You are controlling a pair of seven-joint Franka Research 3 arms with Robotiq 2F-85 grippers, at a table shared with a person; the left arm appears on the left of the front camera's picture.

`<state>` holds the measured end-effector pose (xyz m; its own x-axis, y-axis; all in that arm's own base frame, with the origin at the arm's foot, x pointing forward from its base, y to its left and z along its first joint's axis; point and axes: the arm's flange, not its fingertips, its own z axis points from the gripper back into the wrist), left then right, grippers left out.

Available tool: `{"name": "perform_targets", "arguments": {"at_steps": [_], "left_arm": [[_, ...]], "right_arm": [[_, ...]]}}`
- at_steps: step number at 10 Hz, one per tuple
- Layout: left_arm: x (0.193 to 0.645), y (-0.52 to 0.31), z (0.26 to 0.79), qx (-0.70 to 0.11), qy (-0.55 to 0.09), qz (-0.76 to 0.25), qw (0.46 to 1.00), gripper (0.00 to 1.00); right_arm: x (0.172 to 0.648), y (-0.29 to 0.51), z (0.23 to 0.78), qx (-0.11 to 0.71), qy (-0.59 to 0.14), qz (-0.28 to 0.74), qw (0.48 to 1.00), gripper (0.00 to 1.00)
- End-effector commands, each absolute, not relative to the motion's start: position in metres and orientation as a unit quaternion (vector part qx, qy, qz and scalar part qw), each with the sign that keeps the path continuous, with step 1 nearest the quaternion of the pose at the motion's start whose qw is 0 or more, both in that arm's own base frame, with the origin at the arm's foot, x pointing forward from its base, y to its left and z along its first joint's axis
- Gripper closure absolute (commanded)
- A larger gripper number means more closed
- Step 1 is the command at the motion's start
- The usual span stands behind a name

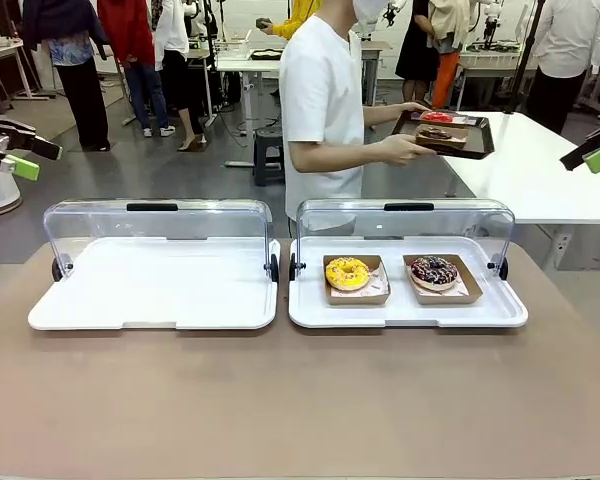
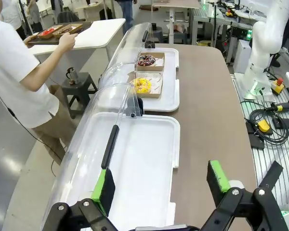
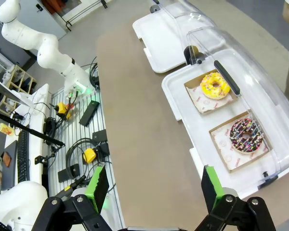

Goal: Provide the desired donut to the person.
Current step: Place the picked Paper togo box onto the Handle tray extended by the person.

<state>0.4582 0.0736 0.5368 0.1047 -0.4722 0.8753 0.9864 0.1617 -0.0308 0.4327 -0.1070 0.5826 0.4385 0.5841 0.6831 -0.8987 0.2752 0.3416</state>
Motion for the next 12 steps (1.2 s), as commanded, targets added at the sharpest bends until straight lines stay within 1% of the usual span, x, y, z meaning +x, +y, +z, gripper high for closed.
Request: {"name": "perform_targets", "arguments": {"at_steps": [1,12], "left_arm": [[0.4587,0.0723,0.5384,-0.345,-0.382,-0.545,0.662,0.0],[0.4587,0.0723,0.5384,-0.345,-0.382,-0.545,0.662,0.0]], "right_arm": [[0.4333,-0.1058,0.5837,0.36,-0.218,0.481,0.769,0.0],[0.4333,-0.1058,0.5837,0.36,-0.218,0.481,0.769,0.0]]}}
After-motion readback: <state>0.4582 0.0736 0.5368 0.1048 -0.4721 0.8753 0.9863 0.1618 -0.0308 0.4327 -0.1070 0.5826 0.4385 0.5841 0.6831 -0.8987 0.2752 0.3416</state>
